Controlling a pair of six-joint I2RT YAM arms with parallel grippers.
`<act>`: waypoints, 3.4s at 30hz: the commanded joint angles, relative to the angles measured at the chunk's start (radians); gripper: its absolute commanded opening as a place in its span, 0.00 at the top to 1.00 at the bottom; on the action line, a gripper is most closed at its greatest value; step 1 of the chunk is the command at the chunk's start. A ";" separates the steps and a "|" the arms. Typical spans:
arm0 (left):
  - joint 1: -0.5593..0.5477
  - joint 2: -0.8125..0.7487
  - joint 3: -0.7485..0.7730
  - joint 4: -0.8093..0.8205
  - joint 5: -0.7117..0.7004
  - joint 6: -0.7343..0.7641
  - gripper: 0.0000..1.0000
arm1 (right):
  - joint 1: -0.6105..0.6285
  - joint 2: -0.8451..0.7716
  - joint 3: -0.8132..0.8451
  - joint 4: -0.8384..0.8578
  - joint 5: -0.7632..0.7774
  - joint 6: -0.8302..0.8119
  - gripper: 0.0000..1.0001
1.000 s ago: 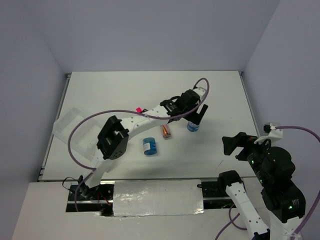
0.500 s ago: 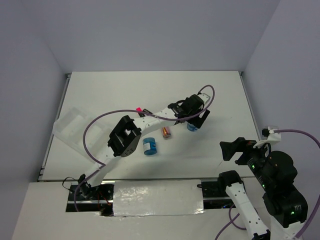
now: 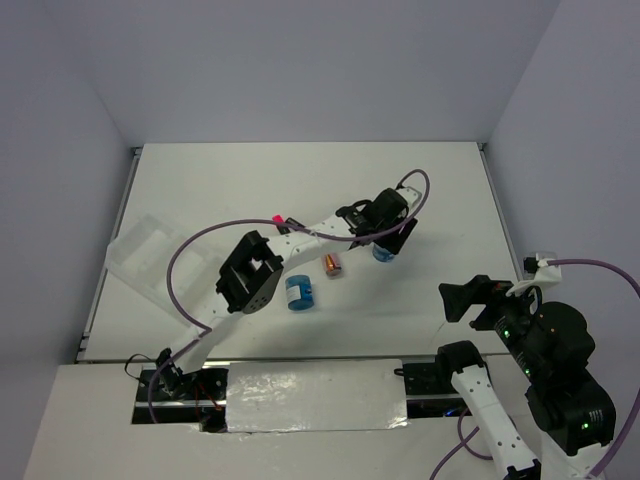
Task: Sort the stationery into containers
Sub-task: Pick up the stationery from the center of the board, then place the stationery in the storage box, then pick up the stationery from the center of the board.
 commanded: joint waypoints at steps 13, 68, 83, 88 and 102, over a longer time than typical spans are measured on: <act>0.007 -0.408 -0.031 -0.035 -0.081 0.004 1.00 | -0.007 0.000 0.028 0.015 0.005 -0.009 0.00; 0.457 -1.391 -1.322 -0.184 -0.454 -0.516 0.94 | -0.007 0.050 -0.050 0.118 -0.113 0.015 0.00; 0.457 -1.374 -1.365 -0.144 -0.439 -0.526 0.42 | -0.007 0.061 -0.098 0.148 -0.164 0.020 0.00; 0.457 -1.435 -1.365 -0.161 -0.439 -0.523 0.22 | -0.007 0.076 -0.128 0.177 -0.206 0.020 0.00; 0.455 -1.469 -1.353 -0.190 -0.420 -0.523 0.01 | 0.001 0.171 -0.234 0.305 -0.437 0.041 0.00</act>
